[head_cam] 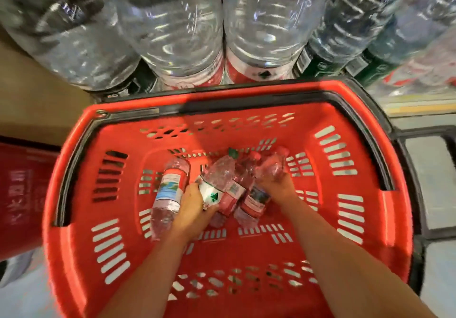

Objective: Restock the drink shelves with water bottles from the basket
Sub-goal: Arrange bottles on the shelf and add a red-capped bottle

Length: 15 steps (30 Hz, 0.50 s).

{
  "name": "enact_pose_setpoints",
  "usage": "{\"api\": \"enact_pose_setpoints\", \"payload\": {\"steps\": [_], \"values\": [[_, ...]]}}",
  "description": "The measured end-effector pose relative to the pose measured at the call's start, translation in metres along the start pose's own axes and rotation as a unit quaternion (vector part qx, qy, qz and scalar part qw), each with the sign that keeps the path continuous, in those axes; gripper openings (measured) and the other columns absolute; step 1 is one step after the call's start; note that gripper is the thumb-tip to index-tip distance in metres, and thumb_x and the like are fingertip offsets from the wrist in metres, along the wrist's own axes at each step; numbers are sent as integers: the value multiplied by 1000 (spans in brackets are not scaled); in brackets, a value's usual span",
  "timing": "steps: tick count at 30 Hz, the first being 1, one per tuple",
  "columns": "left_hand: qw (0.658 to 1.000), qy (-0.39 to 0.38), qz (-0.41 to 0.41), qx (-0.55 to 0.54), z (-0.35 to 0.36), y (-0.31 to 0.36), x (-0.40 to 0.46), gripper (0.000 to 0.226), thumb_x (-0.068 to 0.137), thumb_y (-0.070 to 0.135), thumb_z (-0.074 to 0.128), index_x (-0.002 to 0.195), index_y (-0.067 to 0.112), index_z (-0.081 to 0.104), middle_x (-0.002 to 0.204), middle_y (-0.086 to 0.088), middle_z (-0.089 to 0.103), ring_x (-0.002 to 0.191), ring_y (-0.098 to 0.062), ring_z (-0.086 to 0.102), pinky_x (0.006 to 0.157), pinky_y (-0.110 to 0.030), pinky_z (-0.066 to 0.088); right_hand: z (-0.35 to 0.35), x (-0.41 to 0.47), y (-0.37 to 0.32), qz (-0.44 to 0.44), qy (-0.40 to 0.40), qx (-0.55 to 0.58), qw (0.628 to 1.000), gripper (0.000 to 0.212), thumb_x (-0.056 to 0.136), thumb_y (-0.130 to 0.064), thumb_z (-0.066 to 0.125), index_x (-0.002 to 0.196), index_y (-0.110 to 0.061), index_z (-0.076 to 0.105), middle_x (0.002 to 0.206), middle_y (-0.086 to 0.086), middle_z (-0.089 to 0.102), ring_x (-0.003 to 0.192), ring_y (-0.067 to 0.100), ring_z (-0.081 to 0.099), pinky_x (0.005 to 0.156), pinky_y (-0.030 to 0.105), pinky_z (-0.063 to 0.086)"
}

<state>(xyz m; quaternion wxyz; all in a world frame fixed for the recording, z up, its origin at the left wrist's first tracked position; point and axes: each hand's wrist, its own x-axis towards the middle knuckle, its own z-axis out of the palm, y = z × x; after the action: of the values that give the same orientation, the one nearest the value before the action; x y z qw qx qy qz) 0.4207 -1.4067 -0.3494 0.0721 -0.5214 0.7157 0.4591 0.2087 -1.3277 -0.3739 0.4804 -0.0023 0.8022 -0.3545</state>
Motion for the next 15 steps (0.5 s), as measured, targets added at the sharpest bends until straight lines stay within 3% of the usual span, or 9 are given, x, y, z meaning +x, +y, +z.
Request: {"api": "enact_pose_setpoints", "payload": {"steps": [2, 5, 7, 9, 12, 15], "values": [[1000, 10, 10, -15, -14, 21, -17, 63, 69, 37, 63, 119, 5, 42, 106, 1, 43, 100, -13, 43, 86, -24, 35, -12, -28, -19, -26, -14, -8, 1000, 41, 65, 7, 76, 101, -6, 60, 95, 11, 67, 75, 14, 64, 81, 39, 52], [999, 27, 24, -34, -50, 61, -51, 49, 77, 18, 71, 116, 9, 41, 105, 1, 46, 99, -12, 46, 83, -19, 32, -32, -83, -63, -75, -31, -39, 996, 35, 69, -1, 77, 89, -18, 53, 93, 4, 62, 79, 17, 59, 74, 26, 53], [998, 24, 30, -46, -90, 90, -77, 46, 77, 24, 70, 111, 13, 41, 105, -2, 53, 98, -15, 52, 84, -24, 39, -46, -128, -104, -101, -36, -38, 993, 32, 69, 0, 76, 80, -18, 53, 85, 3, 65, 74, 16, 61, 74, 22, 54], [998, 15, 53, -39, -123, 112, -97, 52, 74, 36, 69, 113, 13, 43, 108, -5, 58, 101, -20, 57, 88, -34, 45, -58, -170, -135, -112, -52, -33, 992, 31, 71, -3, 77, 88, -12, 52, 84, 0, 62, 75, 14, 59, 65, 15, 47], [996, 15, 78, -48, -192, 163, -151, 59, 75, 36, 72, 122, 15, 45, 116, 0, 55, 99, -9, 56, 84, -23, 42, -81, -250, -195, -136, -71, -14, 988, 50, 62, -18, 84, 101, -19, 53, 96, 2, 67, 86, 18, 65, 78, 31, 53], [989, 38, 84, -118, -246, 200, -203, 60, 73, 40, 71, 121, 45, 35, 119, -5, 57, 80, 1, 58, 76, -34, 44, -100, -325, -261, -185, -76, -10, 980, 27, 67, -4, 79, 83, -20, 64, 80, -2, 69, 71, 4, 62, 72, 30, 51]]}}
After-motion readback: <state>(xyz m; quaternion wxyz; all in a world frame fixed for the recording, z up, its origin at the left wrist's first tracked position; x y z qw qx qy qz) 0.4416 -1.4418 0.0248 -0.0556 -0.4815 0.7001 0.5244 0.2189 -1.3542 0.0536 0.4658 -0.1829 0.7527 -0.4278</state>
